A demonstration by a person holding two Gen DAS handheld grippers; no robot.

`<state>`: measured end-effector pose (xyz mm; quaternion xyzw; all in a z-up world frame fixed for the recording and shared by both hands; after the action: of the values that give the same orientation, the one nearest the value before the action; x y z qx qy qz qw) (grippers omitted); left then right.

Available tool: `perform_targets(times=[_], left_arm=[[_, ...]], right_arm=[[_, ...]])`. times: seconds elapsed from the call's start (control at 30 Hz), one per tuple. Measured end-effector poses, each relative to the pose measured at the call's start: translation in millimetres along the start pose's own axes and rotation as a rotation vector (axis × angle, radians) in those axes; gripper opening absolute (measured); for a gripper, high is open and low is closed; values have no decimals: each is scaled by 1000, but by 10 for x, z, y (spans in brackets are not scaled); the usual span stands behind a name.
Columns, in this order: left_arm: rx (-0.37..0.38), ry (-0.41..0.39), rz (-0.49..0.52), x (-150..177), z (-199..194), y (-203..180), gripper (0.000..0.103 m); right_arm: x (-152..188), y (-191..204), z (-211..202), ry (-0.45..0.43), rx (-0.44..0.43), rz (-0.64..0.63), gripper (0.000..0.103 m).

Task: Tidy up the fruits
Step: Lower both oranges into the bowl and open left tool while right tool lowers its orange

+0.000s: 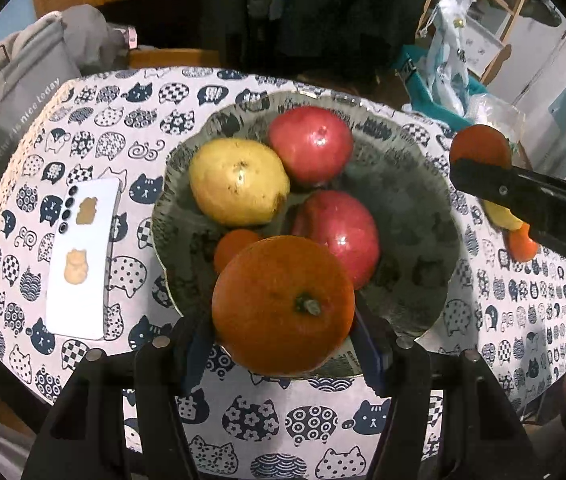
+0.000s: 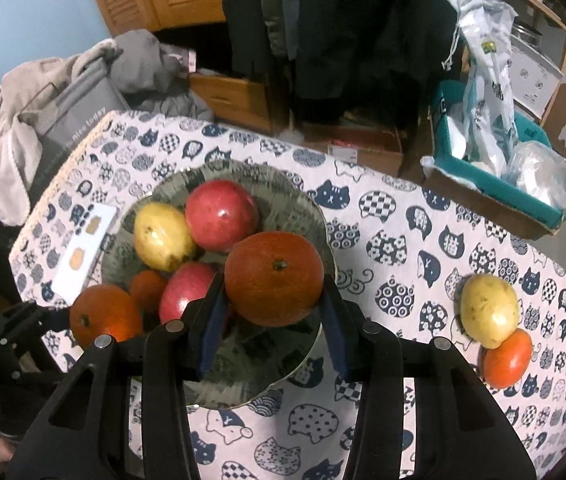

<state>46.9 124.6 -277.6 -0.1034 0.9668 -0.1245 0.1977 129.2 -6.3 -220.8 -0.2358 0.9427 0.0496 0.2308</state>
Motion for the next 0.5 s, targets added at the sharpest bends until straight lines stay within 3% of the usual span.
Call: perform_targets(times=[0.5], left_arm=[[-13,87,-9,95,313,47,64]], right_arm=[[157,125,282,76,-11,-48,44]])
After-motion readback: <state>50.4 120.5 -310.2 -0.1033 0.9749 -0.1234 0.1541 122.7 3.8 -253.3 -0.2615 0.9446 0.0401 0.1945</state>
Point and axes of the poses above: each gripper's, at about its wrist camera, not at the fingertips, and z roughly the way its jaws point, y to its left, x to its underside, the point moved 4 cm from there along z, roughly the way its jaws point, and after that the axes turned 10 degrees about x, right-handed, at the moved point
